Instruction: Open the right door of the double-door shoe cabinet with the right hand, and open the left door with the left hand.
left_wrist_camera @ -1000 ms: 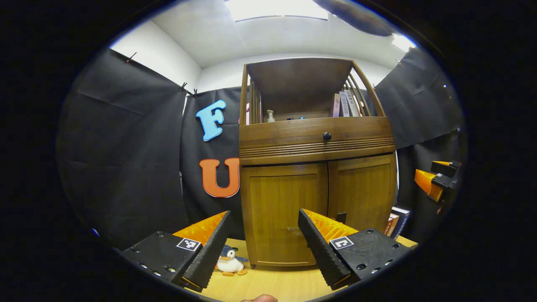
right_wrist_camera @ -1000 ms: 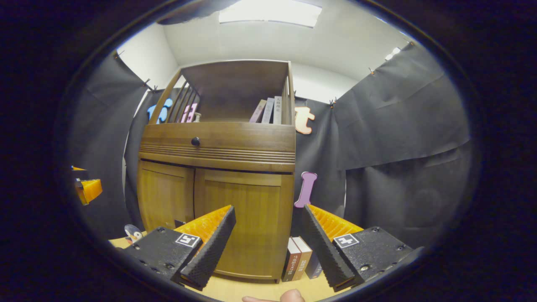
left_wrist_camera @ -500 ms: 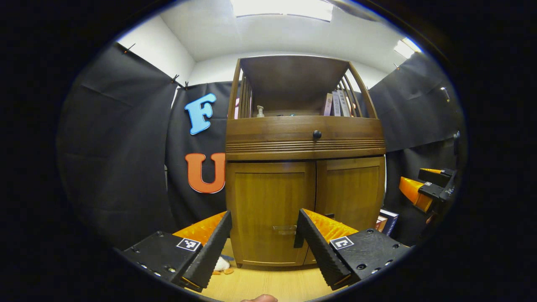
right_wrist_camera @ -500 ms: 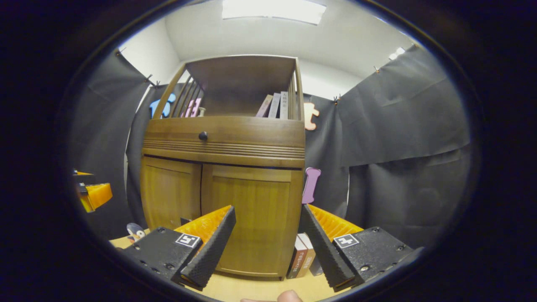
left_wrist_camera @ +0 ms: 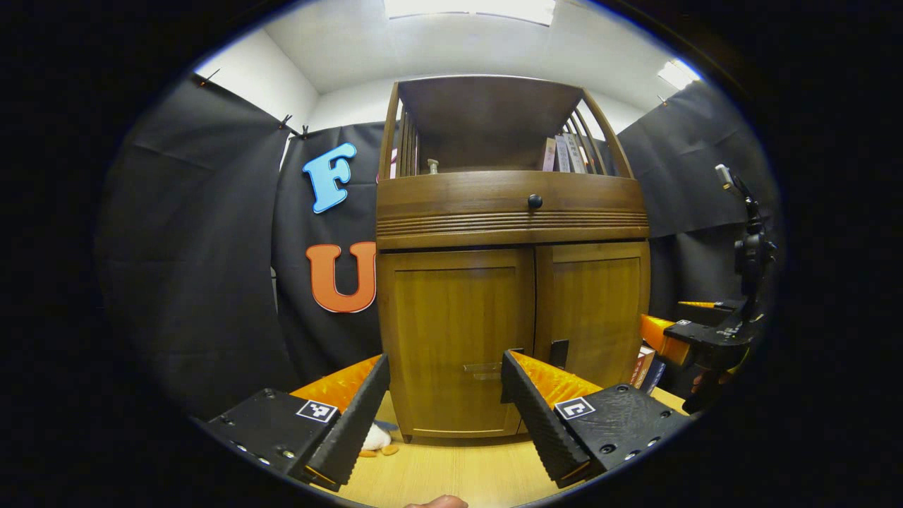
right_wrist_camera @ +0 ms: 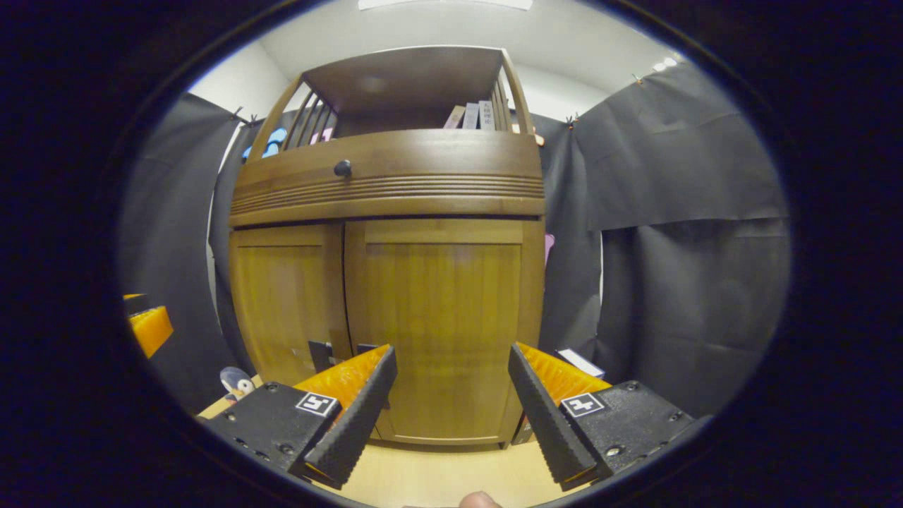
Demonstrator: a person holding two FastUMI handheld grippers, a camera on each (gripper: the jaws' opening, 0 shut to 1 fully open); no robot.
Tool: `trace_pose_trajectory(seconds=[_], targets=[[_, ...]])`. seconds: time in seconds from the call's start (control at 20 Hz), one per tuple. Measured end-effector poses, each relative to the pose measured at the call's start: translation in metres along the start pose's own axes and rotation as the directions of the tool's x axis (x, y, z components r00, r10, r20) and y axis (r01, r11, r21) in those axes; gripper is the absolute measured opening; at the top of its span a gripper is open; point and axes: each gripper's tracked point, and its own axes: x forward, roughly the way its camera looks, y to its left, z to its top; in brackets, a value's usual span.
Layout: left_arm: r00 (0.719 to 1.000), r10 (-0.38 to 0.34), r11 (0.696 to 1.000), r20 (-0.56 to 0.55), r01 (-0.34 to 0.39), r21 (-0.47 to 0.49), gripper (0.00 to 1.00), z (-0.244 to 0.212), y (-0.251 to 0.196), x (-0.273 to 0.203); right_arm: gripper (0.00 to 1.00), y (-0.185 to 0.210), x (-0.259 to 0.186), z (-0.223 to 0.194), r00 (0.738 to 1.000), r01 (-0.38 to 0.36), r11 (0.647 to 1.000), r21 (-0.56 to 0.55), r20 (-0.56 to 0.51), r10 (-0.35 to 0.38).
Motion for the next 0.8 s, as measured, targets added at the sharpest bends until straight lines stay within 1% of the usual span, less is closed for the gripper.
trace_pose_trajectory(seconds=[0.25, 0.45, 0.6, 0.65, 0.8], targets=[[1.000, 0.023, 1.000, 0.000, -0.023, 0.018, 0.96, 0.000, 0.009, 0.004, 0.99, 0.035, 0.032, -0.019, 0.998, -0.053, 0.998, -0.023, -0.028, 0.052], [0.999, 0.039, 0.999, -0.001, -0.039, 0.032, 0.96, -0.002, 0.018, 0.006, 0.96, 0.060, 0.059, -0.051, 0.991, -0.094, 0.995, -0.042, -0.103, 0.089], [0.998, 0.070, 0.997, 0.002, -0.070, 0.029, 0.96, -0.006, 0.026, 0.008, 0.93, 0.076, 0.075, -0.064, 0.986, -0.120, 0.992, -0.043, -0.119, 0.114], [0.997, 0.079, 0.997, 0.000, -0.079, 0.025, 0.96, -0.007, 0.028, 0.009, 0.93, 0.080, 0.083, -0.066, 0.986, -0.122, 0.992, -0.044, -0.119, 0.116], [0.995, 0.100, 0.995, -0.004, -0.100, 0.014, 0.96, -0.007, 0.041, 0.013, 0.87, 0.089, 0.099, -0.084, 0.980, -0.123, 0.991, -0.046, -0.163, 0.114]])
